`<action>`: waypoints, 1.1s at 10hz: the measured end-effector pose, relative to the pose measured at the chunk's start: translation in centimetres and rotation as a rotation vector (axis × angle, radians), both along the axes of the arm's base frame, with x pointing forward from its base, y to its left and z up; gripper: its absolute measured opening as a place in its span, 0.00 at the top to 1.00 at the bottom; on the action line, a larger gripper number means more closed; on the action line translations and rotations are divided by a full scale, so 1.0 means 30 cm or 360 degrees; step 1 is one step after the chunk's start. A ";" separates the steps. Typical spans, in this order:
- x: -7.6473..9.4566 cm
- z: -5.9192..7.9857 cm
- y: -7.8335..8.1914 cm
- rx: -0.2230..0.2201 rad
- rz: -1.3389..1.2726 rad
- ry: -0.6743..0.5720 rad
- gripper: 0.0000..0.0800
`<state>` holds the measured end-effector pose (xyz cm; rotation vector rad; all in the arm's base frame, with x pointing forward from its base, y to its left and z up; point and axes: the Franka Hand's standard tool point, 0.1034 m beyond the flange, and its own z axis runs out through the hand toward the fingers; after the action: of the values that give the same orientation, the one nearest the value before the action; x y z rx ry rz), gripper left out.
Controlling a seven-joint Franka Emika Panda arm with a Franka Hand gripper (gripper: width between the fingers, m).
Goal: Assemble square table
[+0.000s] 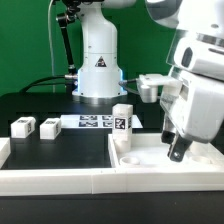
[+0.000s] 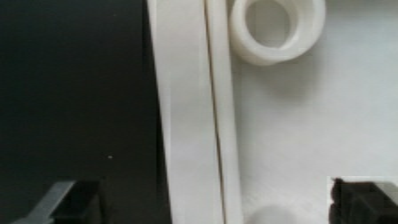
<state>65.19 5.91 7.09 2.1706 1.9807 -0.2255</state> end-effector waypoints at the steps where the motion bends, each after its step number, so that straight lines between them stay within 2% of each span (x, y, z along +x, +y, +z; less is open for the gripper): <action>1: -0.013 0.041 -0.008 0.0002 -0.0058 -0.0037 0.21; 3: -0.050 0.122 -0.024 0.0024 -0.0255 -0.0101 0.19; 5: -0.081 0.153 -0.069 0.0023 -0.0314 -0.0104 0.19; 8: -0.080 0.141 -0.062 0.0029 -0.0448 -0.0130 0.19; 10: -0.082 0.138 -0.065 0.0039 -0.0712 -0.0189 0.19; 11: -0.093 0.131 -0.088 0.0068 -0.0941 -0.0206 0.19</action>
Offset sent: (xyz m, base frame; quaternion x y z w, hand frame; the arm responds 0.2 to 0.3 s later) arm -0.0337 -0.0332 0.0302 0.0079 -0.0502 0.0988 0.9938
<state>62.40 3.27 11.03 2.6678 1.2445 -0.1190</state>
